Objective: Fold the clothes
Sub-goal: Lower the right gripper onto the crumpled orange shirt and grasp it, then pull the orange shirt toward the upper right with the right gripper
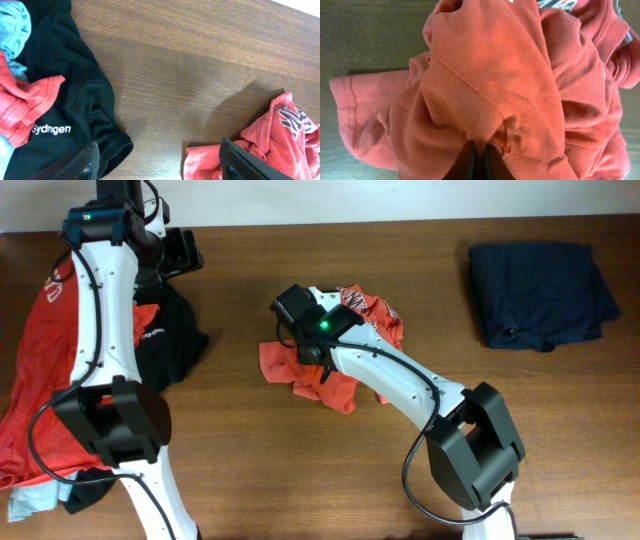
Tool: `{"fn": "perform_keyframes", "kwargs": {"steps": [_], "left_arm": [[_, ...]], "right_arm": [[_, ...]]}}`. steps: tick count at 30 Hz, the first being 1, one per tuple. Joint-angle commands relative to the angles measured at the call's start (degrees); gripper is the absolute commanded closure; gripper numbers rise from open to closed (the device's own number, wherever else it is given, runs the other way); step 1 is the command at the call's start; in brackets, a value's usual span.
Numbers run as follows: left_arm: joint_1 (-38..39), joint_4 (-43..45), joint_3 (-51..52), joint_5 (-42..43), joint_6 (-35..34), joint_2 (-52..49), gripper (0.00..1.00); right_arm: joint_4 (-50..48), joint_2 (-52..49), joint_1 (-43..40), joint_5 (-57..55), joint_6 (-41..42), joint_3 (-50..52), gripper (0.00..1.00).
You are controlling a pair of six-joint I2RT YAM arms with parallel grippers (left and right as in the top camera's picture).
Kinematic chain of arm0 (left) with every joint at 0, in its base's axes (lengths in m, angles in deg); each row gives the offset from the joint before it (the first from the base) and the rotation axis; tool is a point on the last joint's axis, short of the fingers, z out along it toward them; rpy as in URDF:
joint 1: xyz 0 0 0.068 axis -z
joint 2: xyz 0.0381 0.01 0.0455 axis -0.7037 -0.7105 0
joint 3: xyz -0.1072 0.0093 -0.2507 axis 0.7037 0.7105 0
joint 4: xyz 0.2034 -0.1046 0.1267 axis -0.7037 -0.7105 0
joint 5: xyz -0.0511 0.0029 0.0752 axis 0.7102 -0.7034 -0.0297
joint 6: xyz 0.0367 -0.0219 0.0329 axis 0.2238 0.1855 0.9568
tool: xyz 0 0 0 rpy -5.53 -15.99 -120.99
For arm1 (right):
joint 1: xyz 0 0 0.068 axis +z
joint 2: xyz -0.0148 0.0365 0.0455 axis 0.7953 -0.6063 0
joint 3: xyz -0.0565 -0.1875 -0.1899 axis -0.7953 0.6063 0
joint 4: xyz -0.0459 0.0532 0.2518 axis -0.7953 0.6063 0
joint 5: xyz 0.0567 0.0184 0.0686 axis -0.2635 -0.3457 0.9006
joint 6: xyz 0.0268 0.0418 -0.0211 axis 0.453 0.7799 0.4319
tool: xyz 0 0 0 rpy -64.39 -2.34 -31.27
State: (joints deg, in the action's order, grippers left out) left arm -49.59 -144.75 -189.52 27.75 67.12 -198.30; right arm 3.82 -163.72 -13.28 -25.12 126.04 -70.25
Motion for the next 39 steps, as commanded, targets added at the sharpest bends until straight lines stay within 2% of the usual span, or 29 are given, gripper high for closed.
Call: {"fn": "perform_keyframes", "kwargs": {"steps": [1,9,14,20,25,29,37,39], "left_arm": [[-0.17,-0.11,-0.76,-0.24,-0.48,0.13,0.24],[-0.17,-0.22,-0.76,-0.24,-0.46,0.13,0.24],[-0.17,-0.28,-0.76,-0.22,-0.42,0.13,0.24],[0.15,-0.52,-0.76,-0.20,1.07,0.13,0.24],[1.81,-0.90,-0.76,-0.13,6.43,0.13,0.25],[5.01,-1.62,-0.76,1.81,14.64,0.13,0.25],[14.23,-4.72,-0.76,1.77,26.53,0.13,0.25],[16.83,-5.88,-0.76,1.75,29.86,0.13,0.29]], "right_arm": [[-0.61,-0.07,-0.24,-1.38,-0.59,-0.48,0.96],[4.70,4.81,-3.85,0.00,-8.13,-9.53,0.96],[18.34,8.41,-11.43,1.73,-13.07,-27.12,0.96],[27.36,8.50,-20.41,2.05,-14.34,-35.45,0.96],[29.90,8.41,-28.79,7.61,-16.70,-35.15,0.96],[29.97,8.39,-33.79,13.31,-17.92,-35.15,0.96],[29.35,8.31,-37.66,16.98,-20.76,-35.15,0.96],[28.92,8.26,-37.66,16.98,-21.16,-35.15,0.96]]}}
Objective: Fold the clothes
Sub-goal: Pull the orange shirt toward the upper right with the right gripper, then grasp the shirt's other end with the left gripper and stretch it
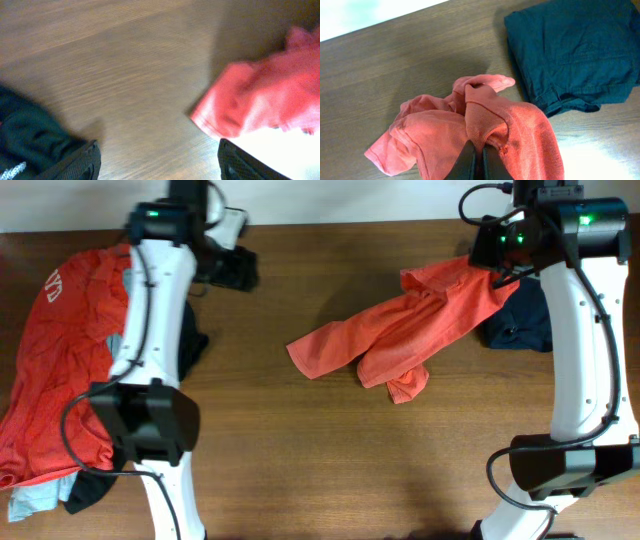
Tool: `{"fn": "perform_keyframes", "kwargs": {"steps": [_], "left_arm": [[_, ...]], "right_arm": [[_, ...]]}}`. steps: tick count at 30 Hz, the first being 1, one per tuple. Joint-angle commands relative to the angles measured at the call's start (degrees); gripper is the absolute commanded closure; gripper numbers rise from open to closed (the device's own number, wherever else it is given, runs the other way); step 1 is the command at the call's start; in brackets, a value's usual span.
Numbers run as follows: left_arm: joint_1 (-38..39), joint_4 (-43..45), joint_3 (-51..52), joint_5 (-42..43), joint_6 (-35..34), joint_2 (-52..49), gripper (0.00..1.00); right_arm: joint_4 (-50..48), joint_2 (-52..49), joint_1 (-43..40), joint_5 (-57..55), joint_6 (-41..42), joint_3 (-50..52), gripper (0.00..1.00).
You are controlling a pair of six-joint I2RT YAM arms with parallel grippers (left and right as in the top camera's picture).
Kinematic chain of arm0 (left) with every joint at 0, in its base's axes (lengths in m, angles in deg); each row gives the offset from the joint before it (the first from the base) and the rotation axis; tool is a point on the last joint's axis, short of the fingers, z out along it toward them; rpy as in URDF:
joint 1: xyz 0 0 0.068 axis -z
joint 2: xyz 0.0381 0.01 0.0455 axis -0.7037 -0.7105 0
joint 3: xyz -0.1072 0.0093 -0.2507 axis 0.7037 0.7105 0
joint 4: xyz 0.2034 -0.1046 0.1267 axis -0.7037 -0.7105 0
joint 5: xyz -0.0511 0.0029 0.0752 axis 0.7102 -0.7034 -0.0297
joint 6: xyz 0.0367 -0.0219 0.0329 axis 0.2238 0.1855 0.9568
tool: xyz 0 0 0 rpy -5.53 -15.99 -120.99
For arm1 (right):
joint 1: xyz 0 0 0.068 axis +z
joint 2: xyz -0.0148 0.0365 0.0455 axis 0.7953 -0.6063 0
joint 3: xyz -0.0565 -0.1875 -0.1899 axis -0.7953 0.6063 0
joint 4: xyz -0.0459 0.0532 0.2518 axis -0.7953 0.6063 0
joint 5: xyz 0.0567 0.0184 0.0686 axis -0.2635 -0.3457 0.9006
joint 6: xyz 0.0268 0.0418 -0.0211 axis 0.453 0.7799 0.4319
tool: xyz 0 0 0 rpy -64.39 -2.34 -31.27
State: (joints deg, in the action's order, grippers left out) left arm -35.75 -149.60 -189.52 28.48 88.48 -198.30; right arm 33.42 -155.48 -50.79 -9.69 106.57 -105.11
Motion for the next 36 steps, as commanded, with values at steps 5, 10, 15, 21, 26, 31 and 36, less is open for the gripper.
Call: {"fn": "perform_keyframes", "kwargs": {"steps": [5,10,15,21,26,31,36], "left_arm": [[9.05,-4.70,-0.76,1.05,15.76,0.13,0.32],[13.14,-6.40,-0.76,2.43,17.57,0.13,0.32],[16.06,-6.36,-0.70,11.82,22.01,0.13,0.32],[21.75,-1.03,3.32,16.41,23.08,0.13,0.32],[26.25,7.56,8.07,16.59,15.80,0.13,0.32],[30.38,15.17,11.85,15.76,10.62,0.13,0.32],[32.54,21.64,15.43,7.02,4.20,0.13,0.32]], "right_arm": [[-1.33,-0.76,-0.15,1.55,-1.90,-0.26,0.96],[-1.77,-1.40,-0.74,1.84,-2.29,-0.26,0.96],[-1.88,-1.49,-3.41,5.92,-3.45,-0.26,0.96],[-1.88,-1.49,-6.84,11.26,-4.83,-0.26,0.96],[-1.92,-1.49,-6.91,11.21,-4.83,-0.26,0.96],[-1.90,-1.49,-6.91,11.19,-4.87,-0.26,0.96],[-1.77,-1.49,-6.91,11.23,-5.33,-0.26,0.96]]}}
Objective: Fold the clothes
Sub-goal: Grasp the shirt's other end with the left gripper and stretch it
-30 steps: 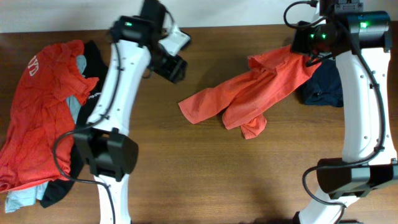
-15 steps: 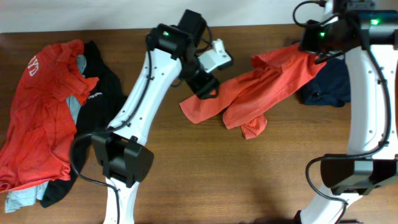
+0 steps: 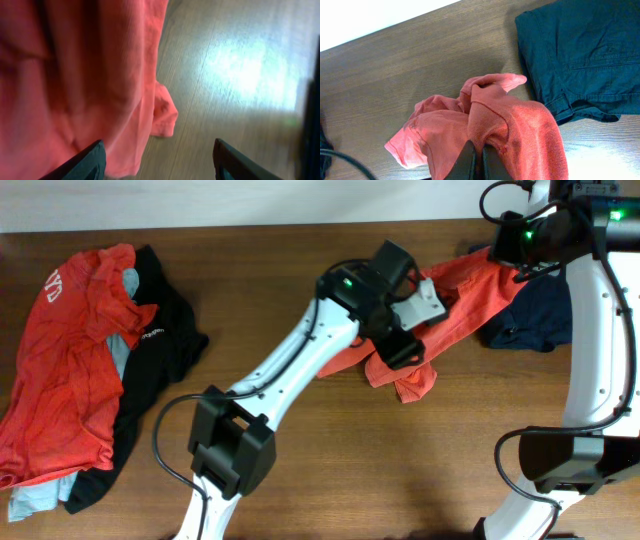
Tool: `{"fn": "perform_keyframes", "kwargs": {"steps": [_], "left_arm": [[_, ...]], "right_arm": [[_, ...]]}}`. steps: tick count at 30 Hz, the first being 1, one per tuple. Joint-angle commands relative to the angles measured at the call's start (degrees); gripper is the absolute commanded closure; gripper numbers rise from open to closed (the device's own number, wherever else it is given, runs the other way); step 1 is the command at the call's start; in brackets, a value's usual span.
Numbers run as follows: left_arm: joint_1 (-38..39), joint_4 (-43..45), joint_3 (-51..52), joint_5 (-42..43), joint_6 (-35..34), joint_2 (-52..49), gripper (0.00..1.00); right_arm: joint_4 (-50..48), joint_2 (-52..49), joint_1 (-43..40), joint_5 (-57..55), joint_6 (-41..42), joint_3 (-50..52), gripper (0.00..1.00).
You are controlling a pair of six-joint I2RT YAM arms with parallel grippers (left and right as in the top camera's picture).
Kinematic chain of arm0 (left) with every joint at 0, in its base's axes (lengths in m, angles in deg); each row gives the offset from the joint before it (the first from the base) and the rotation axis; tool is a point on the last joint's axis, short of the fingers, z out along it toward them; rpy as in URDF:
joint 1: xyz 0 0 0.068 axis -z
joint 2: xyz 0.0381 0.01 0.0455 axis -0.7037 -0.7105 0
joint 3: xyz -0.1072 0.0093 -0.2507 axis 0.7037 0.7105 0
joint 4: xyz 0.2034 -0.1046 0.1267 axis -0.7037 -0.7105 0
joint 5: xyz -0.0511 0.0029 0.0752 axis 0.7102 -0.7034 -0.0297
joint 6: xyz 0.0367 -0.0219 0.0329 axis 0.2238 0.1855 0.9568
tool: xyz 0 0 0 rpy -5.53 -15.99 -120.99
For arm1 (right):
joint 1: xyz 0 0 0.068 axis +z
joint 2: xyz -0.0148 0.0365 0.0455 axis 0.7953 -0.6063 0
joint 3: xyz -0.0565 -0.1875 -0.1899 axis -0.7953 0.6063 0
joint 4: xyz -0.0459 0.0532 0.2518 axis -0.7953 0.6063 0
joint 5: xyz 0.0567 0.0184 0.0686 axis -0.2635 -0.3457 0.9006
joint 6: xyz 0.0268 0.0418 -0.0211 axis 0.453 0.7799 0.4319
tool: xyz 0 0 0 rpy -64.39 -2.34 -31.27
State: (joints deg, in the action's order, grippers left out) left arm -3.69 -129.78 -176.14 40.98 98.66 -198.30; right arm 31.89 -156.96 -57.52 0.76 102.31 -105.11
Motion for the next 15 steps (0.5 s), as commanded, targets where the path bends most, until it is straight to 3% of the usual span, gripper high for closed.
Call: {"fn": "perform_keyframes", "kwargs": {"steps": [1,7,10,12,14,15], "left_arm": [[0.57,2.97,2.69,-6.82,-7.23,0.13,0.32],[0.57,9.25,6.40,-7.69,-13.22,0.13,0.33],[0.61,12.13,8.41,-7.65,-14.62,0.13,0.45],[0.72,13.55,9.77,-7.67,-14.71,0.13,0.62],[0.72,13.94,10.19,-7.67,-14.75,0.13,0.88],[0.72,14.10,10.19,-7.69,-15.47,0.13,0.97]], "right_arm": [[-0.20,0.00,-0.17,0.76,-1.09,-0.26,0.96],[-0.20,0.00,-0.17,0.74,-1.90,-0.26,0.96],[-0.17,0.00,-0.52,0.76,-1.90,-0.26,0.96],[-0.17,0.00,-0.85,0.76,-1.90,-0.26,0.96],[-0.13,0.00,-1.20,0.81,-1.88,-0.26,0.96],[-0.02,0.00,-1.36,0.79,-1.88,-0.26,0.96]]}}
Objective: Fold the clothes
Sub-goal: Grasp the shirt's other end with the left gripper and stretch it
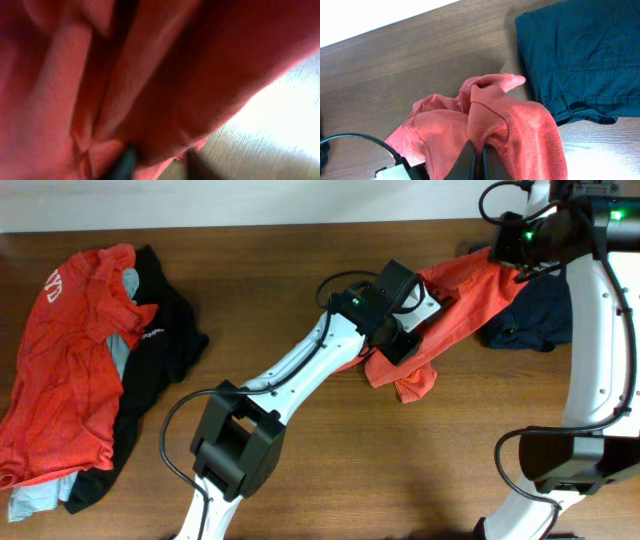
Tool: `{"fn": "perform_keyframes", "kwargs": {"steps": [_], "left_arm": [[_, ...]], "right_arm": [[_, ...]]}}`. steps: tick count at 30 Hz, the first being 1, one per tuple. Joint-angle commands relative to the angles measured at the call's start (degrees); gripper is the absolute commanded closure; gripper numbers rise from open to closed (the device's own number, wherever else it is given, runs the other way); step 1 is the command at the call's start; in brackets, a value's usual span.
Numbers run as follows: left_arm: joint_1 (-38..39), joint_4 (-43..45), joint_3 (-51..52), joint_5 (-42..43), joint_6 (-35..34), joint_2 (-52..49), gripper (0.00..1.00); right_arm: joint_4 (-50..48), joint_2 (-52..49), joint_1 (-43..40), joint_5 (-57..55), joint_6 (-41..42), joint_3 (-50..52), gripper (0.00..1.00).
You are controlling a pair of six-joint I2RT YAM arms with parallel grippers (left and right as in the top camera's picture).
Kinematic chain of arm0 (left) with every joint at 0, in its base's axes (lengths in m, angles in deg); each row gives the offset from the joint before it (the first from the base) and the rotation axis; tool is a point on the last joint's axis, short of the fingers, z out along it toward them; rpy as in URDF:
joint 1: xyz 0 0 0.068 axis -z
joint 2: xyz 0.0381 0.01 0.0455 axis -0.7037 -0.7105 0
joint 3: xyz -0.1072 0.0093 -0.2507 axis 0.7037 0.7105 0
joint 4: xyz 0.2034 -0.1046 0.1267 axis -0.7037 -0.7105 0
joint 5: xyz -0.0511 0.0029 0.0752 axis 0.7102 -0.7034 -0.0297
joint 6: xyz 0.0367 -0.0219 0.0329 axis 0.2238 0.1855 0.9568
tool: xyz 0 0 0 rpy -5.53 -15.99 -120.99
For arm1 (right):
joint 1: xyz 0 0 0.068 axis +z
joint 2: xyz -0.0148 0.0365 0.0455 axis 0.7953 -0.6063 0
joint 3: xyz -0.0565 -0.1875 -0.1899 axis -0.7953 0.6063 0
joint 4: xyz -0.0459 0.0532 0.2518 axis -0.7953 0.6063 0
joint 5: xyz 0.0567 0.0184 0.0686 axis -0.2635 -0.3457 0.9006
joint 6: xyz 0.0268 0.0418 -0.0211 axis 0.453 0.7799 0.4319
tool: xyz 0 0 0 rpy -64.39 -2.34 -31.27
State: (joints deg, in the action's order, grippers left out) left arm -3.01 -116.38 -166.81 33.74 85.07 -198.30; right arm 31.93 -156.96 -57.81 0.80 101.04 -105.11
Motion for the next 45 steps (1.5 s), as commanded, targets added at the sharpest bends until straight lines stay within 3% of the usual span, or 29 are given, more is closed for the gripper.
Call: {"fn": "perform_keyframes", "kwargs": {"steps": [1,15,28,42,45], "left_arm": [[0.02,0.85,0.85,-0.44,-2.23,0.13,0.99],[-2.58,0.44,-0.48,-2.91,-5.51,2.25,0.99],[-15.76,-3.58,-1.01,-11.41,-5.60,24.85,0.99],[-18.27,-4.39,-1.01,-30.32,-3.13,36.39,0.99],[-18.27,-4.68,-1.01,-34.93,-2.97,37.53,0.99]], "right_arm": [[0.00,0.00,-1.29,0.79,-0.61,-0.26,0.96],[1.09,0.00,-2.47,1.18,-0.83,-0.26,0.96],[1.49,0.02,-4.28,3.91,-0.81,-0.28,0.96],[5.64,7.45,-5.90,7.48,-2.80,-1.05,0.96],[7.30,9.53,-5.88,7.30,-3.89,-1.05,0.91]]}}
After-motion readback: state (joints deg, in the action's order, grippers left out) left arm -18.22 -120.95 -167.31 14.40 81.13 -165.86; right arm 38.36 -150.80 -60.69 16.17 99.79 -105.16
